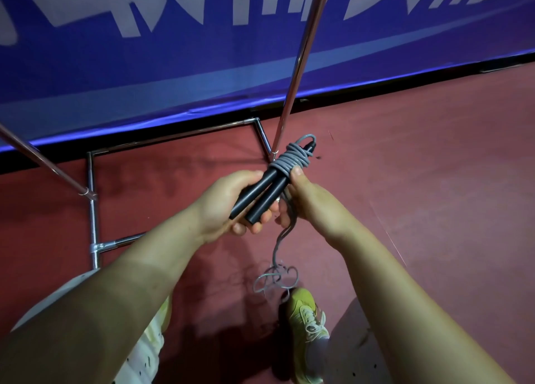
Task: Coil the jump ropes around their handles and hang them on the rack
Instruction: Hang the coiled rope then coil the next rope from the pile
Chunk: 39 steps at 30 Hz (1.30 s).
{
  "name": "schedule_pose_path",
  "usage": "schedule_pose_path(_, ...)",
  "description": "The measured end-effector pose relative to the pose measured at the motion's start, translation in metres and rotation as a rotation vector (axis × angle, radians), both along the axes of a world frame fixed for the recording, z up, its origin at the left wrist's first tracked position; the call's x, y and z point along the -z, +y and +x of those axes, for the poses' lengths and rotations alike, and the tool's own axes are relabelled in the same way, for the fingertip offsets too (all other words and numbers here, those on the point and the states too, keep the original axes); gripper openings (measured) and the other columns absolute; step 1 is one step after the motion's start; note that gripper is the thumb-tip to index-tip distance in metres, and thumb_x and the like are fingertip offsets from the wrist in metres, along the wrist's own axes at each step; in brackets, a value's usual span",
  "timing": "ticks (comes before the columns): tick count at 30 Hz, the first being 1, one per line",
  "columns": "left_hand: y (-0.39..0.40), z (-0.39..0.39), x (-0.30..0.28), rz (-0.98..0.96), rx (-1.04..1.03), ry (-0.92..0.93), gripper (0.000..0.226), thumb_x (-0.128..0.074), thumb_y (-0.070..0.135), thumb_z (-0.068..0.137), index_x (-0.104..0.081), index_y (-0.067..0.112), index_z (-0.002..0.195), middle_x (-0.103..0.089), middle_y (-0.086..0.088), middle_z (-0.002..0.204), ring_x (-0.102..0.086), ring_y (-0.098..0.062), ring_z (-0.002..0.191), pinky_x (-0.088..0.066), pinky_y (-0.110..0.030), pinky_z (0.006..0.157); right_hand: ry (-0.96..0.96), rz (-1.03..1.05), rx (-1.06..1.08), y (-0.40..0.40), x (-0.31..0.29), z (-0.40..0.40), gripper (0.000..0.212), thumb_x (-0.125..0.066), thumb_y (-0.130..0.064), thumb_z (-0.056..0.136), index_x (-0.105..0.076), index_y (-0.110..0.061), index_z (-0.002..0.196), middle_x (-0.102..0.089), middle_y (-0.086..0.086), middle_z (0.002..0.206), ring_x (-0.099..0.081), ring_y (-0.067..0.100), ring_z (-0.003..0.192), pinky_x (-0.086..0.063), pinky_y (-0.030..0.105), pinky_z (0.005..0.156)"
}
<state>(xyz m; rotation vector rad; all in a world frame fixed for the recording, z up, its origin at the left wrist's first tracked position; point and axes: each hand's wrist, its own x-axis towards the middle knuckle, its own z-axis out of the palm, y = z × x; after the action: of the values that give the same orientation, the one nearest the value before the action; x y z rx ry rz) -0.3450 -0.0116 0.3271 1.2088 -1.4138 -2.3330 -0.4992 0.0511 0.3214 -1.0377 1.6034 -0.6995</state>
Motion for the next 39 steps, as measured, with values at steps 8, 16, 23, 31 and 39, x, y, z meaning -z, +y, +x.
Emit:
schedule_pose_path(8,0.001,-0.005,0.008,-0.17,-0.1,-0.124,0.048,-0.034,0.039,0.098,-0.063,0.008,0.077,-0.058,-0.005,0.058,-0.049,-0.018,0.046,-0.021,-0.021,0.04,0.224,-0.042,0.235,0.0,-0.007,0.007,0.062,-0.036,-0.051,0.098,-0.048,-0.011,0.053,-0.052,0.007,0.049,-0.057,0.016,0.043,-0.043,0.023,0.05)
schedule_pose_path(16,-0.005,-0.009,0.014,-0.336,-0.138,-0.261,0.036,-0.043,0.038,0.095,-0.06,0.01,0.081,-0.06,-0.005,0.067,-0.05,-0.016,0.054,-0.028,-0.024,0.047,-0.026,-0.042,0.325,0.001,-0.001,0.009,0.083,-0.013,-0.061,0.098,-0.067,-0.006,0.067,-0.061,0.009,0.053,-0.06,0.023,0.054,-0.053,0.04,0.068)
schedule_pose_path(23,-0.006,-0.008,0.021,-0.433,-0.145,-0.229,0.026,-0.063,0.046,0.069,-0.06,0.023,0.082,-0.056,0.005,0.071,-0.048,-0.01,0.062,-0.036,-0.026,0.055,-0.092,0.011,0.265,0.001,-0.004,0.006,0.054,-0.039,-0.063,0.093,-0.059,-0.016,0.074,-0.043,-0.001,0.057,-0.03,0.009,0.041,-0.023,0.023,0.046)
schedule_pose_path(31,-0.003,-0.004,0.016,-0.445,0.0,-0.171,0.017,-0.071,0.023,0.083,-0.054,0.02,0.085,-0.055,0.005,0.064,-0.049,0.002,0.045,-0.04,-0.017,0.049,0.17,-0.11,0.266,0.001,-0.006,0.008,0.048,-0.049,-0.051,0.089,-0.04,-0.018,0.056,-0.034,-0.003,0.052,-0.029,0.013,0.047,-0.025,0.029,0.054)
schedule_pose_path(39,0.005,0.001,0.004,0.434,0.185,0.2,0.088,-0.019,0.076,0.072,-0.068,0.005,0.089,-0.061,-0.012,0.069,-0.059,-0.024,0.056,-0.052,-0.035,0.059,0.067,-0.197,0.241,0.0,-0.002,0.002,0.04,-0.037,-0.053,0.08,-0.043,-0.018,0.061,-0.042,-0.004,0.05,-0.034,0.011,0.046,-0.026,0.031,0.053)
